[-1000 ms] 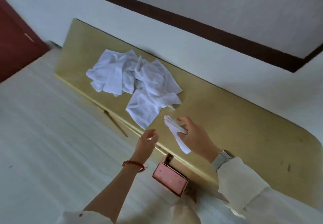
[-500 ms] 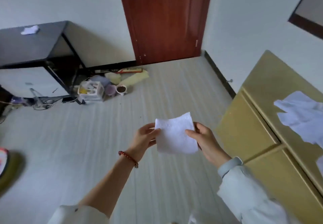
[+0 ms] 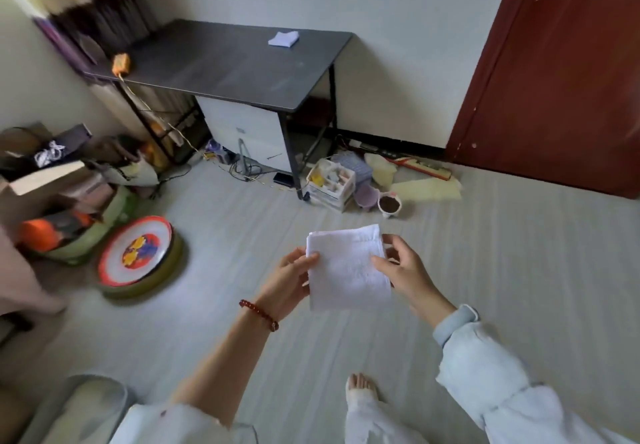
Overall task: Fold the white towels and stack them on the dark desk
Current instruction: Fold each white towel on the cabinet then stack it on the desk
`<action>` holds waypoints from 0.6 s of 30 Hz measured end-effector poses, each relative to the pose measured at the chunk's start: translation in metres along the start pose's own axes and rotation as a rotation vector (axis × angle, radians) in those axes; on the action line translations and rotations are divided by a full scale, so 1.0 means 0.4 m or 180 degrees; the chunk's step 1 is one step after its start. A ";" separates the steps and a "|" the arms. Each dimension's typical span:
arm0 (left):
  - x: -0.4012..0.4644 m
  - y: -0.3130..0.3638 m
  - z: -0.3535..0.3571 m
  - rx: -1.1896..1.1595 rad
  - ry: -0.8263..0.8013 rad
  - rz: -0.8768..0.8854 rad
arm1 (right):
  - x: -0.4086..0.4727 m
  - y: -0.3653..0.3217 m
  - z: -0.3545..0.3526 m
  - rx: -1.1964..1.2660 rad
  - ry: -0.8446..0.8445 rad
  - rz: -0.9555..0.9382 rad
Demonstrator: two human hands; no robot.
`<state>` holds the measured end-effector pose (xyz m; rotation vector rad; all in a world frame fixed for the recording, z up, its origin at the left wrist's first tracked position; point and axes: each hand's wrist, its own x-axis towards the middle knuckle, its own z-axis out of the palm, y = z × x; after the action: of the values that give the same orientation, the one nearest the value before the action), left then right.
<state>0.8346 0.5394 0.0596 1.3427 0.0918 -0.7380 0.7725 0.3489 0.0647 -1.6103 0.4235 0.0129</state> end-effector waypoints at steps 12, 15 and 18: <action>0.507 0.431 -0.461 0.1302 0.2085 0.1085 | 0.804 -0.277 0.450 -0.1076 -0.0776 -0.0758; 0.671 0.546 -0.611 0.1477 0.2128 0.1168 | 1.008 -0.328 0.573 -0.1129 -0.0700 -0.0839; 0.840 0.695 -0.759 0.1671 0.2046 0.1172 | 1.209 -0.397 0.690 -0.1126 -0.0591 -0.0762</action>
<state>1.3471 0.6795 0.0600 1.9960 0.1619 0.0144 1.3336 0.4925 0.0647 -1.9805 0.0837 0.0583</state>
